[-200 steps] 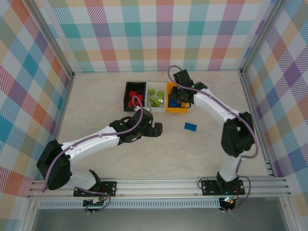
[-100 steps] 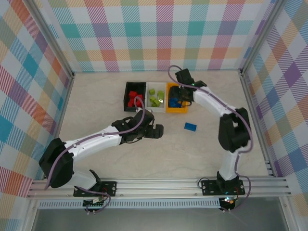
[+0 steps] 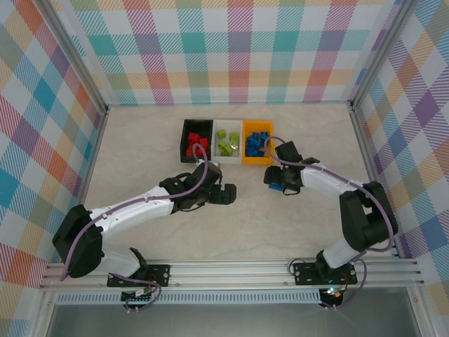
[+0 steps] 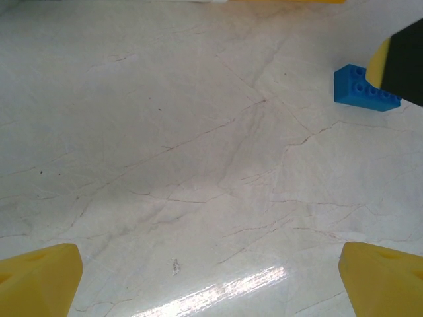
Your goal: Sort the legos into containers by color
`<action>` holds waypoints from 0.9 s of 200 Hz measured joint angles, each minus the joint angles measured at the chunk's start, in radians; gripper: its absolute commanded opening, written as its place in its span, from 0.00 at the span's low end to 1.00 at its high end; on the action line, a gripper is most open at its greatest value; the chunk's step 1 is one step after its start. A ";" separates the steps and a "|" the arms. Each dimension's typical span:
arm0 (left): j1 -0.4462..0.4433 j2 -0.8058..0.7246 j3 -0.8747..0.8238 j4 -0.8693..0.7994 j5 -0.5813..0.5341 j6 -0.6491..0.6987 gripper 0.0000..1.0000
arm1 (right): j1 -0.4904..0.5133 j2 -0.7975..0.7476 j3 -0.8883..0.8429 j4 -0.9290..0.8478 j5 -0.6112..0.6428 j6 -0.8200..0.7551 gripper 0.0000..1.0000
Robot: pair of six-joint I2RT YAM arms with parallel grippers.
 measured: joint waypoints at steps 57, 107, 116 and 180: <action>0.000 -0.013 -0.012 0.001 0.000 0.000 1.00 | -0.011 0.043 0.006 0.066 -0.004 -0.023 0.78; 0.000 -0.013 -0.013 0.001 0.000 0.000 1.00 | -0.004 0.133 0.060 0.054 -0.031 -0.057 0.77; 0.000 -0.013 -0.014 0.001 0.000 0.000 1.00 | 0.005 0.134 0.058 0.045 -0.039 -0.060 0.77; 0.000 -0.013 -0.024 0.001 0.003 0.000 1.00 | 0.138 0.103 0.051 -0.018 -0.005 -0.060 0.77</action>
